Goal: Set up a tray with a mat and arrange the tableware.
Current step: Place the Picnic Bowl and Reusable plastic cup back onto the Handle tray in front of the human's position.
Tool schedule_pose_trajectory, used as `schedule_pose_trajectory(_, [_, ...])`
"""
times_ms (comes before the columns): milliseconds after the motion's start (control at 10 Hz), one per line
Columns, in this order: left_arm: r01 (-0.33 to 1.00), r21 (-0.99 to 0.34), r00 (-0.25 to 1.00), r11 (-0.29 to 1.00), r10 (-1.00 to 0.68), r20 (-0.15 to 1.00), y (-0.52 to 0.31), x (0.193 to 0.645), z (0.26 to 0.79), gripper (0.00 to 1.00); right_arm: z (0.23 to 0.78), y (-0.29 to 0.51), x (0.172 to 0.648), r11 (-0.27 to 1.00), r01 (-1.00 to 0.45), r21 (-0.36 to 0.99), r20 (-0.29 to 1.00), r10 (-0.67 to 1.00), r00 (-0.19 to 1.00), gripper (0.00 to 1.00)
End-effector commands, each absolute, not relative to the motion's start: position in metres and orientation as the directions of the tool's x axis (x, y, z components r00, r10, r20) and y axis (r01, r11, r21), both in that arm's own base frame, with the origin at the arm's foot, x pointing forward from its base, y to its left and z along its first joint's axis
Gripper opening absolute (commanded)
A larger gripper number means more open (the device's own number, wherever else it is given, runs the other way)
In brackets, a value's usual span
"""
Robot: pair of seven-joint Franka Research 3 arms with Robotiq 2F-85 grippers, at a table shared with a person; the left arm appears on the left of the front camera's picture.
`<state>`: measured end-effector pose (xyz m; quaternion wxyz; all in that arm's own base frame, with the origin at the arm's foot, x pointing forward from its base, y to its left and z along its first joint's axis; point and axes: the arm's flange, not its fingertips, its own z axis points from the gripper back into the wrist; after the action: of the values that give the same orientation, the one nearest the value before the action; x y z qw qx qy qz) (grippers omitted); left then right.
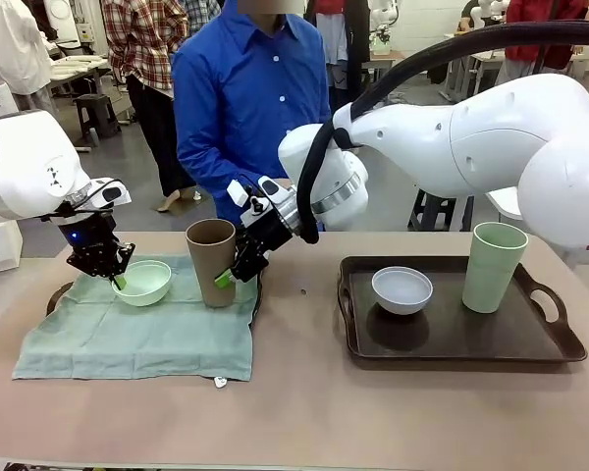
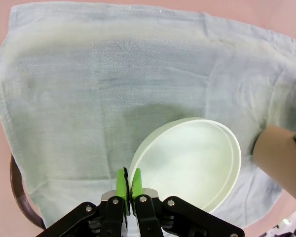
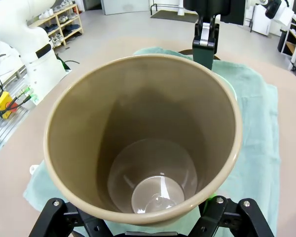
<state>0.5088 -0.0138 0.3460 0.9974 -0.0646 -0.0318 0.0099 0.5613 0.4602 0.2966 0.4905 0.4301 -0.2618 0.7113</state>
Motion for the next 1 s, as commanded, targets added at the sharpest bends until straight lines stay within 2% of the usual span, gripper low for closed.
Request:
schedule_pose_trajectory(0, [-0.025, -0.095, 0.997, 0.995, 0.031, 0.066, -0.016, 0.504, 0.341, 0.04, 0.295, 0.454, 0.562, -0.394, -0.919, 0.032, 0.861, 0.478, -0.175, 0.85])
schedule_pose_trajectory(100, [-0.023, -0.096, 0.997, 0.995, 0.03, 0.065, -0.016, 0.503, 0.341, 0.04, 0.295, 0.453, 0.562, -0.392, -0.919, 0.033, 0.857, 0.485, -0.176, 1.0])
schedule_pose_trajectory(200, [-0.021, -0.092, 0.998, 0.996, 0.027, 0.06, -0.015, 0.503, 0.341, 0.07, 0.294, 0.452, 0.562, -0.389, -0.92, 0.041, 0.853, 0.493, -0.17, 1.0])
schedule_pose_trajectory(300, [-0.027, -0.087, 0.998, 0.996, 0.032, 0.048, -0.014, 0.502, 0.341, 0.64, 0.295, 0.452, 0.56, -0.39, -0.919, 0.048, 0.84, 0.514, -0.174, 1.0])
schedule_pose_trajectory(400, [-0.025, -0.085, 0.999, 0.996, 0.029, 0.042, -0.014, 0.501, 0.341, 0.67, 0.297, 0.451, 0.56, -0.371, -0.926, 0.07, 0.812, 0.56, -0.163, 1.0])
schedule_pose_trajectory(500, [-0.028, -0.081, 0.999, 0.996, 0.031, 0.028, -0.014, 0.5, 0.341, 1.0, 0.299, 0.45, 0.557, -0.367, -0.925, 0.102, 0.786, 0.599, -0.151, 1.0])
schedule_pose_trajectory(700, [-0.029, -0.092, 1.0, 0.995, 0.029, -0.003, -0.009, 0.493, 0.344, 1.0, 0.312, 0.441, 0.55, -0.292, -0.94, 0.177, 0.73, 0.679, -0.074, 1.0])
schedule_pose_trajectory(800, [-0.034, -0.101, 0.999, 0.994, 0.033, -0.012, -0.004, 0.487, 0.349, 0.45, 0.32, 0.432, 0.546, -0.253, -0.947, 0.197, 0.712, 0.701, -0.039, 1.0])
schedule_pose_trajectory(900, [-0.034, -0.104, 0.999, 0.994, 0.033, -0.011, 0.001, 0.482, 0.357, 0.54, 0.332, 0.421, 0.541, -0.212, -0.954, 0.211, 0.706, 0.708, -0.001, 1.0])
